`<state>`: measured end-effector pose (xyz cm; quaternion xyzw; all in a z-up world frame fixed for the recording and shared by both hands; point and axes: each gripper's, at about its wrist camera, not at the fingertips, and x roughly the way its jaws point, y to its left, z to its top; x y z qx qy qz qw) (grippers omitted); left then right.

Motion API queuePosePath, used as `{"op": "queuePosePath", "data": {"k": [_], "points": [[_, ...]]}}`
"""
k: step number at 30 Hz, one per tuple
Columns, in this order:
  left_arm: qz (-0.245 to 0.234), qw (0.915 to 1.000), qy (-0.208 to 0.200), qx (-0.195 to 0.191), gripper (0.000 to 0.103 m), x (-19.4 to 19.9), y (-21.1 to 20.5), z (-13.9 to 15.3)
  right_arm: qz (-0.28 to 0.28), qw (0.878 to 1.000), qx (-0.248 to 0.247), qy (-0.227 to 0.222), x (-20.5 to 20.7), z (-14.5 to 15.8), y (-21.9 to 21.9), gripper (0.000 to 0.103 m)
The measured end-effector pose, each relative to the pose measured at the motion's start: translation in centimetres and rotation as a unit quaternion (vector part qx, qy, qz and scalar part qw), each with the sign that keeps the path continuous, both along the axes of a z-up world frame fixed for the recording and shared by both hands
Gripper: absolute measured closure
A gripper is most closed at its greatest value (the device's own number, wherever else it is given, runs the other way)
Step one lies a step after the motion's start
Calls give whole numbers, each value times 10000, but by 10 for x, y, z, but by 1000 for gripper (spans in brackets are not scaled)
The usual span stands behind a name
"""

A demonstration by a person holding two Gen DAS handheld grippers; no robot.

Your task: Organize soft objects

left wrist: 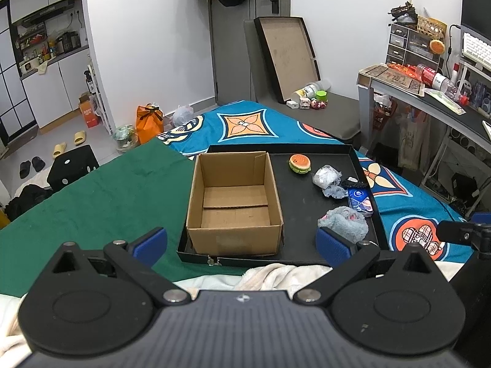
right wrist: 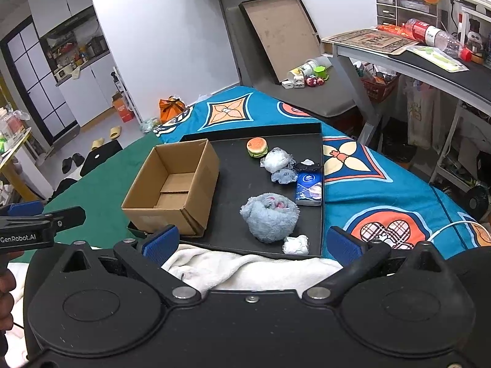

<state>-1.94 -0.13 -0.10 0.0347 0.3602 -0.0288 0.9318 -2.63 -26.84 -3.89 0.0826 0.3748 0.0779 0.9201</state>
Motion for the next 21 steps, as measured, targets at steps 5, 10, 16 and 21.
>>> {"op": "queuePosePath", "data": {"k": [5,10,16,21], "points": [[4,10000,27,6,1,0,0,-1,6,10000,-19,28,2,-1,1,0],[-27,10000,66,54,1,8,-1,-4,63,9999,-73,93,5,-3,2,0],[-22,9999,159,31,1,14,0,-11,35,9998,-123,166,11,-8,2,0],[44,9997,225,-34,1,24,6,-18,15,9997,-121,207,19,-14,1,0]]}}
